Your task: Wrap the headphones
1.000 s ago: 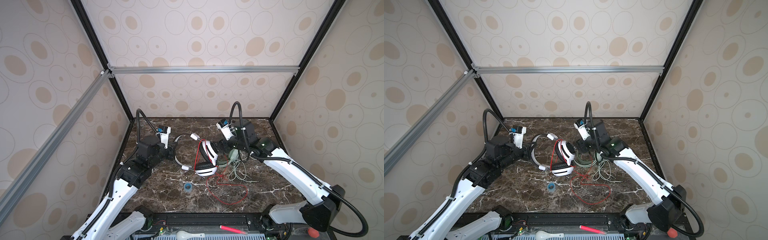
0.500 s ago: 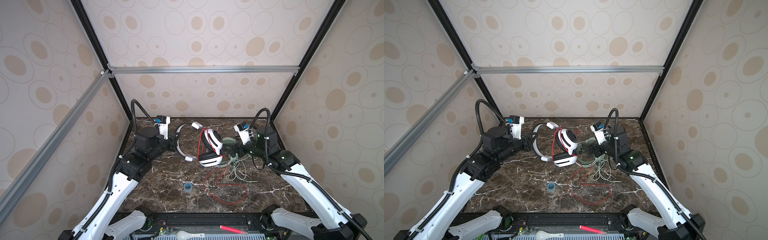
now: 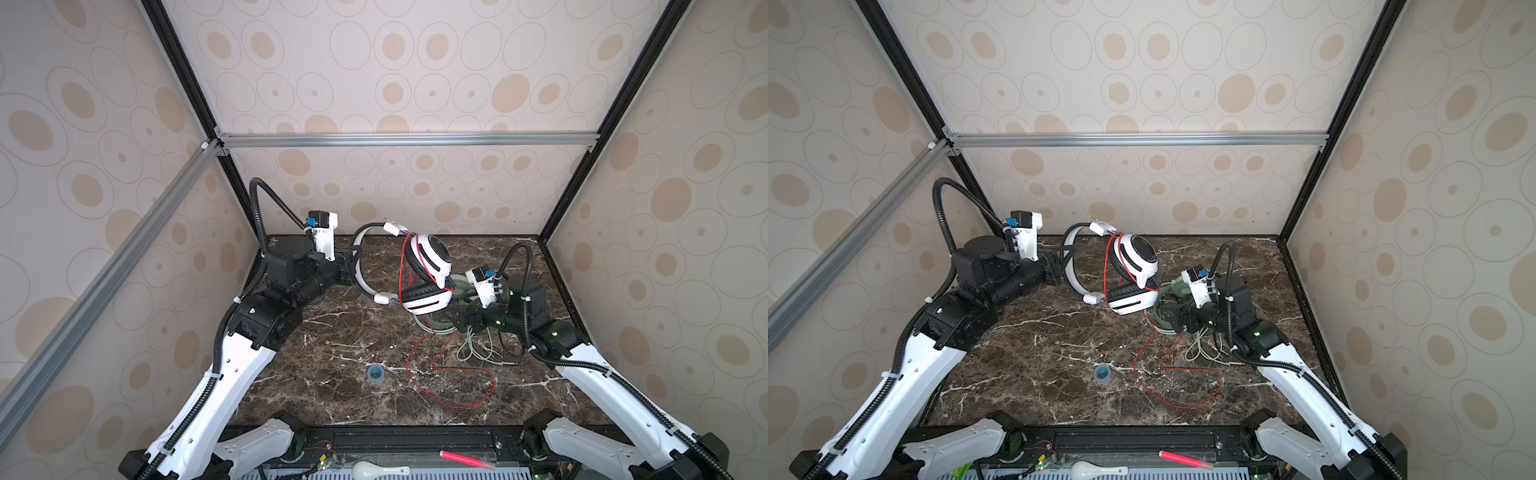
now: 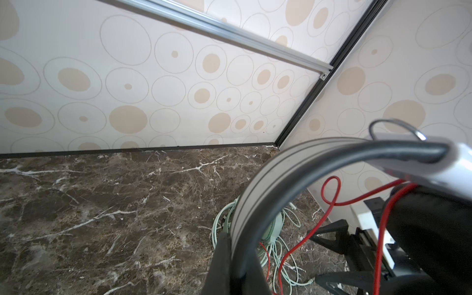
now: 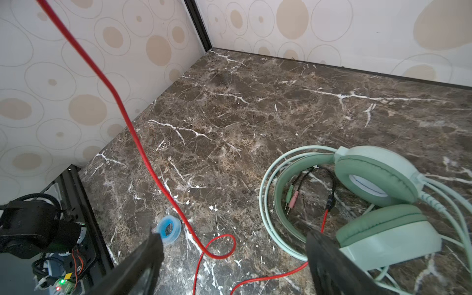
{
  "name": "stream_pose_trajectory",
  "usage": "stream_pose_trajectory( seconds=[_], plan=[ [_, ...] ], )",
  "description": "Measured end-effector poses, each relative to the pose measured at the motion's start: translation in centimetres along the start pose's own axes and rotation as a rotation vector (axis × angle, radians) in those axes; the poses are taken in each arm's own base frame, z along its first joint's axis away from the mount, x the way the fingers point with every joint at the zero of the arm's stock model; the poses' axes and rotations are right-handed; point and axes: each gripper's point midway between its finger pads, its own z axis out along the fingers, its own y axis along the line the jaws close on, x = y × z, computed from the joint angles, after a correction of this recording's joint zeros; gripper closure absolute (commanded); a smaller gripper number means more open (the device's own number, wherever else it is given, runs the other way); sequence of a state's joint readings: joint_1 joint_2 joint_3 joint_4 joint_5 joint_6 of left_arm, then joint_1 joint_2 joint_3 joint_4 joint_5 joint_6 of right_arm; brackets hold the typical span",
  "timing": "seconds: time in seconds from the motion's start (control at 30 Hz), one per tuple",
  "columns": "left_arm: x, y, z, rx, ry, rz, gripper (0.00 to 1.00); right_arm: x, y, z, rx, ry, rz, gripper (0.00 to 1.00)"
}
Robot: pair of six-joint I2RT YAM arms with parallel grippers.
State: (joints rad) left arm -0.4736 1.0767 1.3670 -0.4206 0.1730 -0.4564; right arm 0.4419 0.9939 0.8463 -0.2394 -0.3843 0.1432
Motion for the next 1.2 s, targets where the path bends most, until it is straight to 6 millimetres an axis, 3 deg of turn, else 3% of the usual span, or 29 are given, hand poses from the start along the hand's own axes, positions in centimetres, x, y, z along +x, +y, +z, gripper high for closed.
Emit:
stream_pose_trajectory(
  seconds=[0.2,0.43,0.8,1.2],
  plan=[
    [-0.7,-0.3,0.2,0.003,-0.006,0.0,1.0,-1.5,1.4,0.6,-0.102,-0.076,0.027,0.1],
    [-0.7,-0.2,0.7,-0.001,0.004,-0.005,1.0,1.1,0.8,3.7,-0.156,-0.042,0.133,0.1],
    [-0.8,-0.2,2.0,-0.006,0.017,-0.008,1.0,0.7,1.6,6.4,-0.238,-0.061,0.14,0.1],
    [-0.4,0.0,2.9,-0.008,0.031,-0.024,1.0,1.9,1.2,9.5,-0.271,-0.03,0.169,0.13]
  ],
)
